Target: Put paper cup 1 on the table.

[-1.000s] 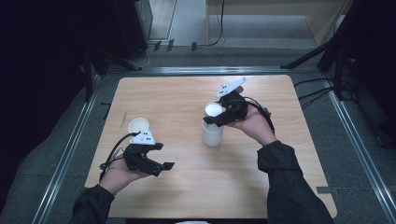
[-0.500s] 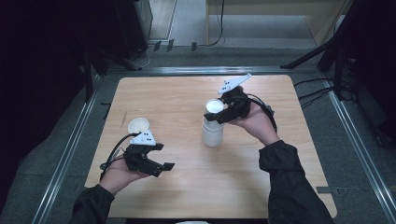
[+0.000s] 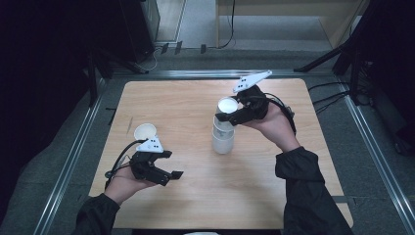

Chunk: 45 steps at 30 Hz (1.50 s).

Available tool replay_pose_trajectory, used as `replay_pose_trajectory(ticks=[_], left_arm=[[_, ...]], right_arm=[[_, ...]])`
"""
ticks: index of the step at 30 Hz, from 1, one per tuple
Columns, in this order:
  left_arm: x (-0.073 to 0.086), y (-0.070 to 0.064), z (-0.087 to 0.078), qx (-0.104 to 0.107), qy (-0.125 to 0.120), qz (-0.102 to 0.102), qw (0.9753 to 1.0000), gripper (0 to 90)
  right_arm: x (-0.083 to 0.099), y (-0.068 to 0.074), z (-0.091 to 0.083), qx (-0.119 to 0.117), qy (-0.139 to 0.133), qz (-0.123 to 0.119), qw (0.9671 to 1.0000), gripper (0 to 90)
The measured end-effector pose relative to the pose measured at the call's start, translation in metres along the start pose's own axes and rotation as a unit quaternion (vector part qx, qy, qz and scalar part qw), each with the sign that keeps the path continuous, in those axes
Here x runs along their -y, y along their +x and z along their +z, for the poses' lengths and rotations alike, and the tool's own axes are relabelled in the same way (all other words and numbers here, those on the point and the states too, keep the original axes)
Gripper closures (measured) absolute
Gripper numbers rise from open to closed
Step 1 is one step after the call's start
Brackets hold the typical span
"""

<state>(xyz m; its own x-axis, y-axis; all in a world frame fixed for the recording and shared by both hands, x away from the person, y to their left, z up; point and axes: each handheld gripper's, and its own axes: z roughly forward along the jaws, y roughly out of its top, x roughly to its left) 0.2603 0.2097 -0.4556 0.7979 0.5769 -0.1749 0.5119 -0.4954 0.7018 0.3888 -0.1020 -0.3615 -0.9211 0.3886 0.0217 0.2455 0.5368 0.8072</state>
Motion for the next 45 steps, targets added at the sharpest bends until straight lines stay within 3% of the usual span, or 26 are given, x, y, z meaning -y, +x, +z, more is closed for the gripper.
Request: replay_pose_trajectory(ticks=[6,10,14,22,25,26,32,45], left_arm=[[-0.001,0.0,-0.003,0.002,-0.015,-0.001,0.9999,14.6],[-0.003,0.0,0.0,0.002,-0.011,0.003,0.9999,14.6],[-0.005,-0.001,0.001,0.003,-0.01,0.011,0.9999,14.6],[-0.012,0.002,0.003,0.011,-0.015,0.018,0.9997,14.6],[-0.016,0.002,0.006,0.016,-0.016,0.022,0.9995,14.6],[-0.019,0.003,0.008,0.02,-0.015,0.029,0.9993,14.6],[-0.029,0.004,0.017,0.034,-0.015,0.041,0.9984,14.6],[-0.05,0.004,0.039,0.061,-0.004,0.079,0.995,14.6]], right_arm=[[-0.009,0.009,-0.018,0.013,-0.02,-0.011,0.9996,33.1],[-0.012,0.015,-0.031,0.017,-0.031,-0.014,0.9993,33.2],[-0.014,0.022,-0.04,0.009,-0.039,-0.017,0.9991,33.3],[-0.011,0.04,-0.041,-0.004,-0.024,-0.033,0.9992,33.2],[-0.004,0.048,-0.039,-0.01,-0.016,-0.039,0.999,33.2],[0.003,0.052,-0.037,-0.022,-0.011,-0.032,0.9992,33.2],[0.022,0.058,-0.034,-0.029,-0.003,-0.019,0.9994,33.3],[0.07,0.068,-0.026,-0.013,-0.001,0.01,0.9999,33.4]])
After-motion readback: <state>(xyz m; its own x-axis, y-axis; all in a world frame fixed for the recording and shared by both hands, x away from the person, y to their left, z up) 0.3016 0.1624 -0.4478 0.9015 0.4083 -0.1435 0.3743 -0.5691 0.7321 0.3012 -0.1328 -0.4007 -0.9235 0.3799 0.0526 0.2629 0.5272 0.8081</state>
